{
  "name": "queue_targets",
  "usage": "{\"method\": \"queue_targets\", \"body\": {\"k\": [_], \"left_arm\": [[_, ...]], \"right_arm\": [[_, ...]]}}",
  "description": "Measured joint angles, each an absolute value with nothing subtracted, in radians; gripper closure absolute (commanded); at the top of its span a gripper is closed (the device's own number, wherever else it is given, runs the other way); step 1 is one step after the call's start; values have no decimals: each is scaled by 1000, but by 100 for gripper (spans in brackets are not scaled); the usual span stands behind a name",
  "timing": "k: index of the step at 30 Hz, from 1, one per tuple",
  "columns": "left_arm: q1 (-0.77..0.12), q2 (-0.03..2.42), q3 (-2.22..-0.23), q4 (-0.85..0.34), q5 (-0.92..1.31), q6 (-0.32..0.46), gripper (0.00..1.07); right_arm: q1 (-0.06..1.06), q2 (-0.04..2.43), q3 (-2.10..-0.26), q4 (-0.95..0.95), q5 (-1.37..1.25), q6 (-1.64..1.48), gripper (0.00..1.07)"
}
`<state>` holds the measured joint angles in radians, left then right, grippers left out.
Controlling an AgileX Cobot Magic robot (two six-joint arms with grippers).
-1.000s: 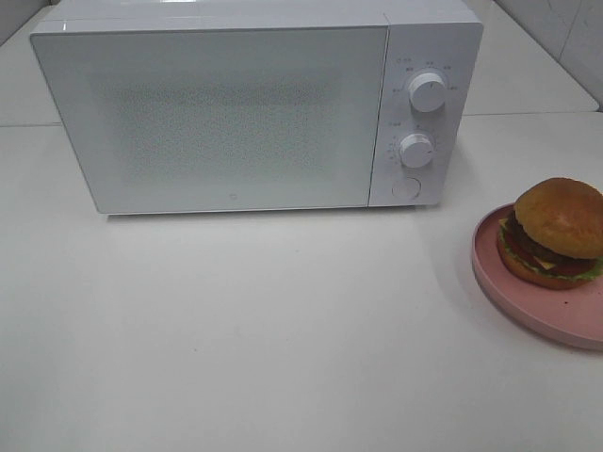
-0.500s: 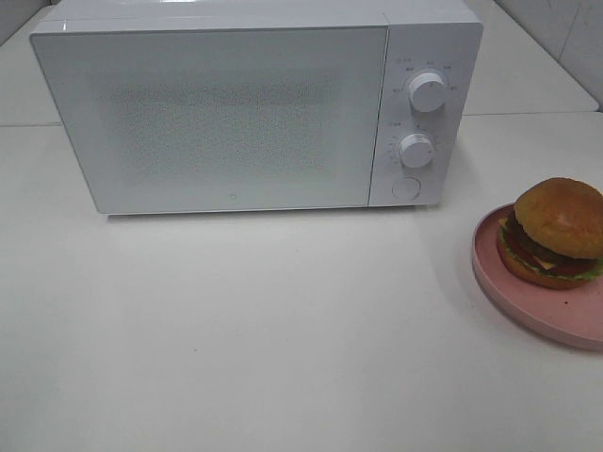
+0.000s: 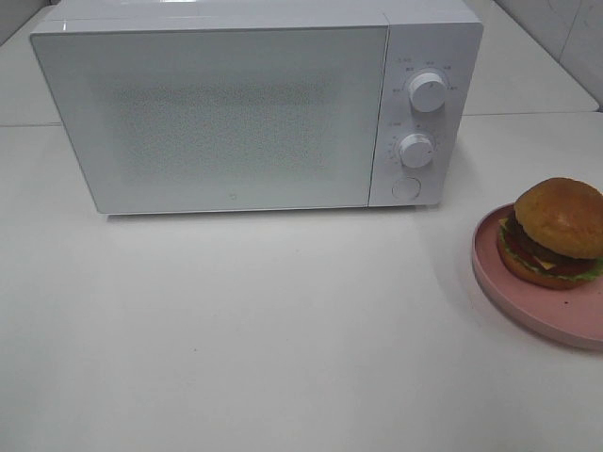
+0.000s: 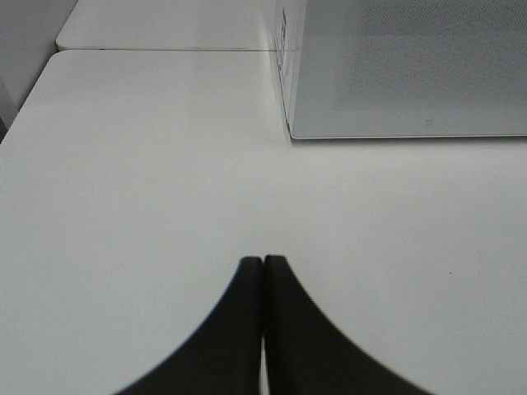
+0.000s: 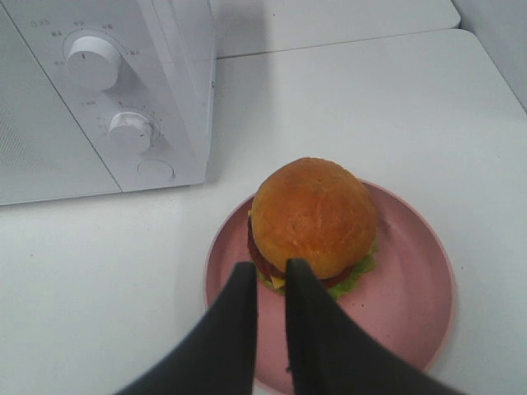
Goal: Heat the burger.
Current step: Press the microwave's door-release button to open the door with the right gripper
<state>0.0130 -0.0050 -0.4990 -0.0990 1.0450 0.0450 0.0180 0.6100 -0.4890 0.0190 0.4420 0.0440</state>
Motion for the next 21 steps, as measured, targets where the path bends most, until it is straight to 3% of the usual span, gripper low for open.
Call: {"method": "queue_targets", "body": {"k": [1,11,15,17,21], "left_arm": [[13,-5,-499,-99,1045,45,107],[13,-5,-499,-99,1045,45,107],[13,-5,-499,-99,1045,45,107],[13,-5,-499,-99,1045,45,107],[13,-5,-499,-99,1045,45,107]], "right_arm": [[18,635,-489,22,415,44,107],[32,886,-489,136,188,8,107],[102,969,-489,146,129,-21,107],[220,1067,-489,149,37,-26,107],[309,1146,-489,155,-33,0,107]]}}
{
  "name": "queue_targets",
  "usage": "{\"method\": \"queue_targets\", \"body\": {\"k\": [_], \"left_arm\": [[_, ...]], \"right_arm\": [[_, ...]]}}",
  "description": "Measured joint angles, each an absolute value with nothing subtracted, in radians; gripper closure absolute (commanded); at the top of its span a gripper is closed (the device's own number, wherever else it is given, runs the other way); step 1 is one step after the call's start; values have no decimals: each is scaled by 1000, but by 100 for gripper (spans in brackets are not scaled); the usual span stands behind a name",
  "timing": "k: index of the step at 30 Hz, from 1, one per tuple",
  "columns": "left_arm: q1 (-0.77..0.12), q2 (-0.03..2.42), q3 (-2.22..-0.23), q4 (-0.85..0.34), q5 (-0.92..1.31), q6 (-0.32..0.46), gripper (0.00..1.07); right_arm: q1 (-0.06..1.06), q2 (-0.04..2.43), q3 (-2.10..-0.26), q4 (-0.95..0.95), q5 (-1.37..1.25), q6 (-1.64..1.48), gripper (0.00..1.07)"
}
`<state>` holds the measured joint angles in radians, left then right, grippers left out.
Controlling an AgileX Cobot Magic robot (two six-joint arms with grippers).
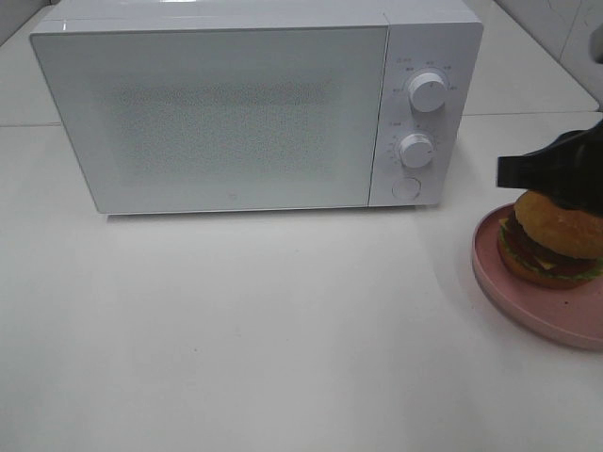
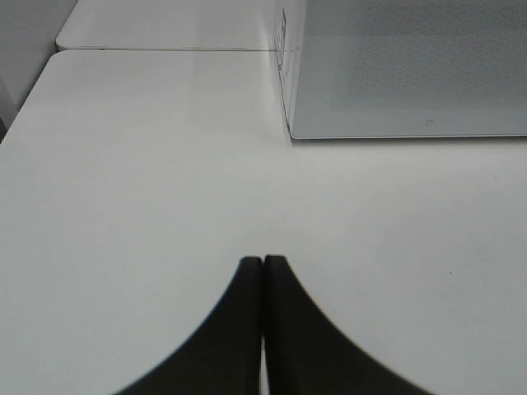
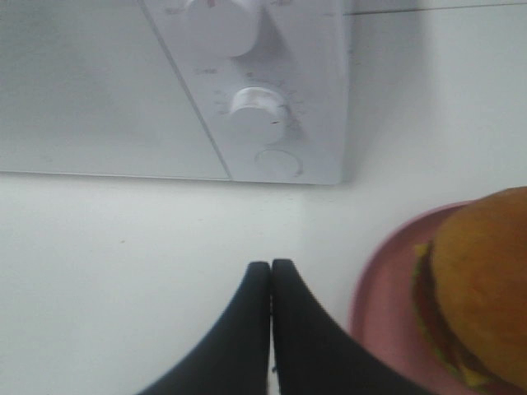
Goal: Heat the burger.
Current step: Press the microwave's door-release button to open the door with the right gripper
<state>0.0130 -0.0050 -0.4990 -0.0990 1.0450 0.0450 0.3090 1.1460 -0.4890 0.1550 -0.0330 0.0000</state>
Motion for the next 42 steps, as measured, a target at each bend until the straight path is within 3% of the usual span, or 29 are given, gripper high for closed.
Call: {"method": "queue_targets", "body": {"k": [6,12,35,42], "left_arm": [[13,-5,-499,-99,1045,45,107],[13,-5,-499,-99,1045,45,107],[13,-5,-499,-99,1045,45,107],[13,-5,-499,-99,1045,45,107]], "right_arm": [[441,1280,-489,156,-152,47,107],[499,1392,-489,158,-229,135,107],[503,1639,-486,155,-646,1189,107],[503,1711,-487,155,-758,1387,107]]}}
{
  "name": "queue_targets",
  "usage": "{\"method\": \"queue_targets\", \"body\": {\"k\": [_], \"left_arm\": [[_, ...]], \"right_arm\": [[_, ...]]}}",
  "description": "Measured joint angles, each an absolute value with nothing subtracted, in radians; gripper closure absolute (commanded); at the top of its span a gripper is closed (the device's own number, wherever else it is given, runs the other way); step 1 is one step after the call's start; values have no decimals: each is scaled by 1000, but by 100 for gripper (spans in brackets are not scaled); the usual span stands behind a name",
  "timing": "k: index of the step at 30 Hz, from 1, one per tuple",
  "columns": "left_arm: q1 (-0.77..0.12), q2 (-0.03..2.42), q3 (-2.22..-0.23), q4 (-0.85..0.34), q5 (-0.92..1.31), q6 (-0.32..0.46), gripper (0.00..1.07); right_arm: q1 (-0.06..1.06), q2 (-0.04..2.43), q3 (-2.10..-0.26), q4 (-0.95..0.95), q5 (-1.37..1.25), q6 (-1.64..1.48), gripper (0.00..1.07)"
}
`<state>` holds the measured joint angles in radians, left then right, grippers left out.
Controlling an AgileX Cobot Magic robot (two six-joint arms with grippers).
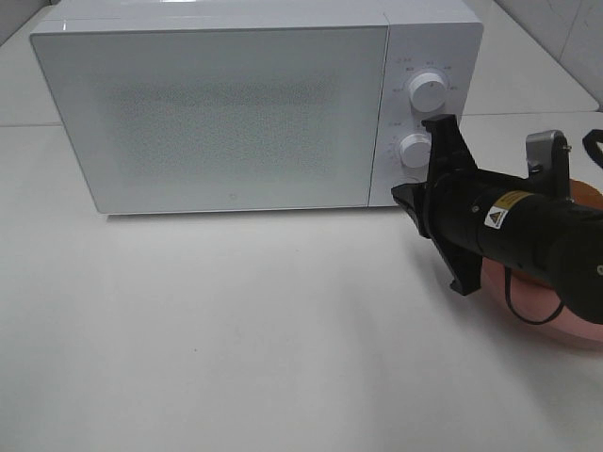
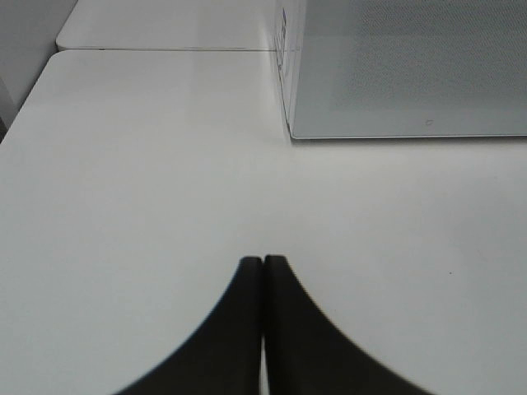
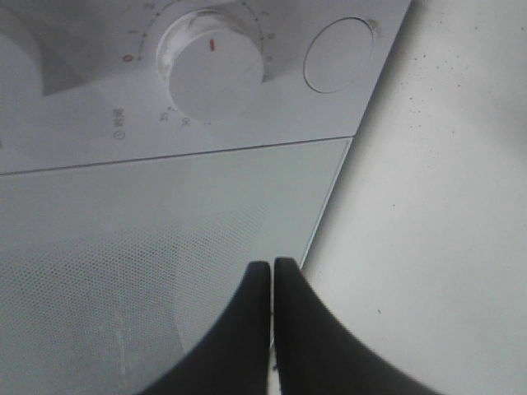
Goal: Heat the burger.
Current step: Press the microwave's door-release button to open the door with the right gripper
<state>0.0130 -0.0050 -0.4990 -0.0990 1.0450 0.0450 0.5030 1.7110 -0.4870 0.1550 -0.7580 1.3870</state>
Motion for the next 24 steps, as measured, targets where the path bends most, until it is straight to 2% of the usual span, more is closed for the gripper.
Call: {"method": "queue_targets", "body": {"k": [15,24], "left_arm": [[13,-5,-499,-99,1045,45,107],[13,-5,-499,-99,1045,45,107]], "right_arm": [[503,1857,-490,321,-862,1418,107],[503,1910,-548,340,-868,1377,107]]}}
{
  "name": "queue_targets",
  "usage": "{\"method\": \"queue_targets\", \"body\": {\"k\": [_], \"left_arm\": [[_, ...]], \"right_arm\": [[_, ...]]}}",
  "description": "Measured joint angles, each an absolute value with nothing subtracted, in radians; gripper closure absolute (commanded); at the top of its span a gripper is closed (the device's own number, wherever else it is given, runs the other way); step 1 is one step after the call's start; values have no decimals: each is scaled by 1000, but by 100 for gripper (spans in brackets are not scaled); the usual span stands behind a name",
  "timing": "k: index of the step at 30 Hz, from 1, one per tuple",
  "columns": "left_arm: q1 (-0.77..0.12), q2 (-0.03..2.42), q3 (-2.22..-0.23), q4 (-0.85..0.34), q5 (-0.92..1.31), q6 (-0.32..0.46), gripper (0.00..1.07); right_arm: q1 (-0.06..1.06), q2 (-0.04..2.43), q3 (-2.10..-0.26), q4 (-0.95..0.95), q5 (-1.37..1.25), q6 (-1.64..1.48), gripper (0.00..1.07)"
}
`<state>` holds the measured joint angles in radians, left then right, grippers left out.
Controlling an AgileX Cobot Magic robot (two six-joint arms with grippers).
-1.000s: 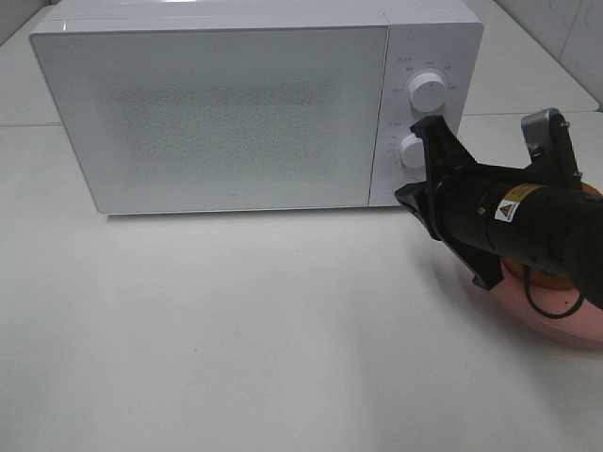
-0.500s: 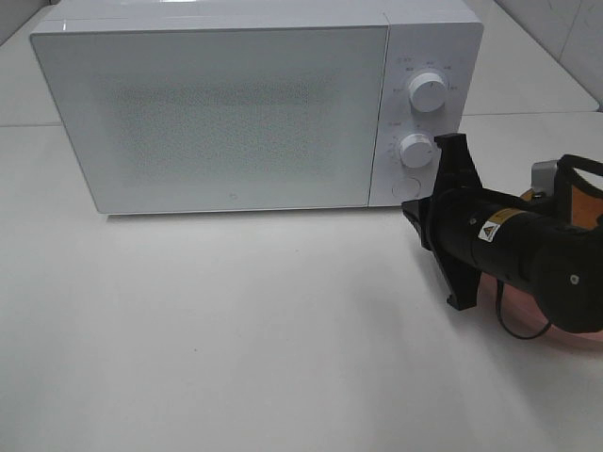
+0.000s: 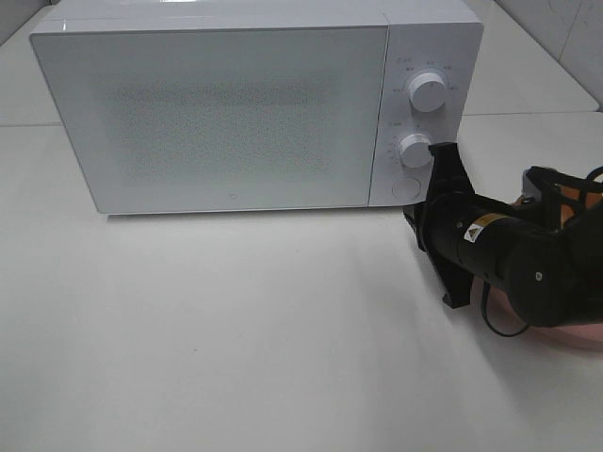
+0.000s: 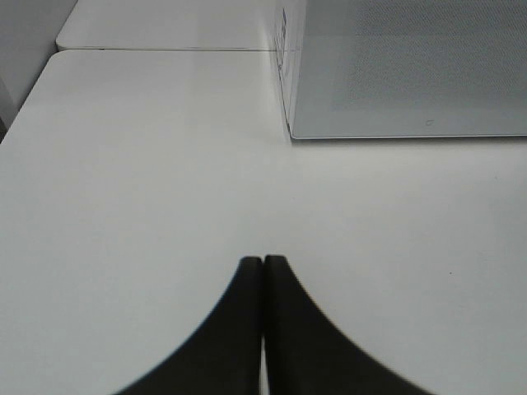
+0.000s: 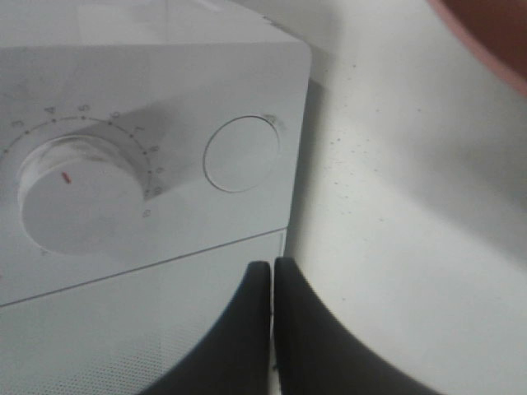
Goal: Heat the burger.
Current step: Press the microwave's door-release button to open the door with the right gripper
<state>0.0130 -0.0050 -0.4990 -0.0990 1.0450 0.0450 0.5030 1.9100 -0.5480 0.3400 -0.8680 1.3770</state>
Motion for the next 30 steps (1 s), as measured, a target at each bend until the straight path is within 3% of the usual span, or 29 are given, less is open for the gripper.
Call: {"method": "queue_targets", "body": {"k": [12,30], "left_arm": [[13,-5,-499,-99,1045,45,107],[13,-5,-499,-99,1045,45,107]], "right_arm": [[503,1919,-667,513,-786,1170,107],[503,2012,-752,530,-781,1148,107]]}}
